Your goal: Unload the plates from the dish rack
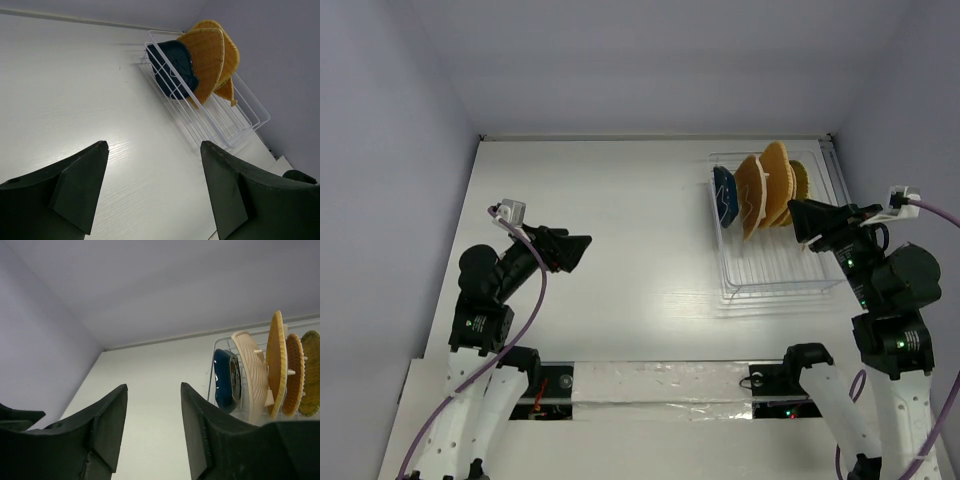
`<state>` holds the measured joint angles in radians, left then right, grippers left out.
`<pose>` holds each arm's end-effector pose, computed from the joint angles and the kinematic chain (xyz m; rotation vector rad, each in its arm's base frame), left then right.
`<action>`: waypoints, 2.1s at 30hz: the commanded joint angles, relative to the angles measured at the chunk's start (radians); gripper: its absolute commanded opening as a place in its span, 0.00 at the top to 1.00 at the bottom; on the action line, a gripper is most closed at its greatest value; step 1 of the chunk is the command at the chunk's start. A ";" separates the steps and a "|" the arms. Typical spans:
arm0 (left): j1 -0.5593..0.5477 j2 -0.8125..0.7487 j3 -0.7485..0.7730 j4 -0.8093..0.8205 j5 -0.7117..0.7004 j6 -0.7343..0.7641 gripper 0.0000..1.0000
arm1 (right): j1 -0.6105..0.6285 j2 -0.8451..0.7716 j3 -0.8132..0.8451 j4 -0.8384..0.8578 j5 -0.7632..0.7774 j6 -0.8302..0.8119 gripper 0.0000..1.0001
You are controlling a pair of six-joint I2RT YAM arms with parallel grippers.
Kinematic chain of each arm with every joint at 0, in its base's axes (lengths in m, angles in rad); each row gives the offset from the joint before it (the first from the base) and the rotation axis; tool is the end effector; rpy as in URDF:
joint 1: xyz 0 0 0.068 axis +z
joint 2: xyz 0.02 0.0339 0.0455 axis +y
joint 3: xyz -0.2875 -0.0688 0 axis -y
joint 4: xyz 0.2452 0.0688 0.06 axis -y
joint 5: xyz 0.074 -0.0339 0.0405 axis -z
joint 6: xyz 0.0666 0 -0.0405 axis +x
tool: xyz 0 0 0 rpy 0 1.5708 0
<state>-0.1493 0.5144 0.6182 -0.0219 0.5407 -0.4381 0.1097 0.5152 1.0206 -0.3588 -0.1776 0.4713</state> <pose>0.1314 -0.0544 0.3508 0.2303 1.5470 -0.8679 0.0915 0.0219 0.4468 0.1133 1.4498 0.6034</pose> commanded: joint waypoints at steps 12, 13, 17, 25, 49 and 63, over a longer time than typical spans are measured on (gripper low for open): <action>-0.013 -0.027 0.052 -0.053 -0.024 0.055 0.39 | 0.002 0.173 0.045 -0.026 -0.076 -0.082 1.00; -0.022 -0.028 0.048 -0.058 -0.025 0.056 0.49 | 0.013 0.193 0.053 -0.032 -0.033 -0.089 1.00; -0.022 -0.028 0.026 -0.050 -0.047 0.055 0.91 | 0.168 0.325 0.101 -0.064 0.238 -0.123 1.00; -0.022 -0.020 0.014 -0.073 -0.100 0.042 0.91 | 0.266 0.656 0.246 -0.124 0.605 -0.209 0.69; -0.022 -0.036 0.008 -0.075 -0.114 0.039 0.58 | 0.295 1.243 0.521 -0.066 0.747 -0.342 0.36; -0.032 -0.051 0.009 -0.076 -0.119 0.038 0.58 | 0.334 1.399 0.612 -0.091 0.920 -0.401 0.72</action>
<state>-0.1753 0.4747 0.6250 -0.1265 0.4274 -0.4007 0.4232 1.9045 1.5875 -0.4656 0.6651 0.0845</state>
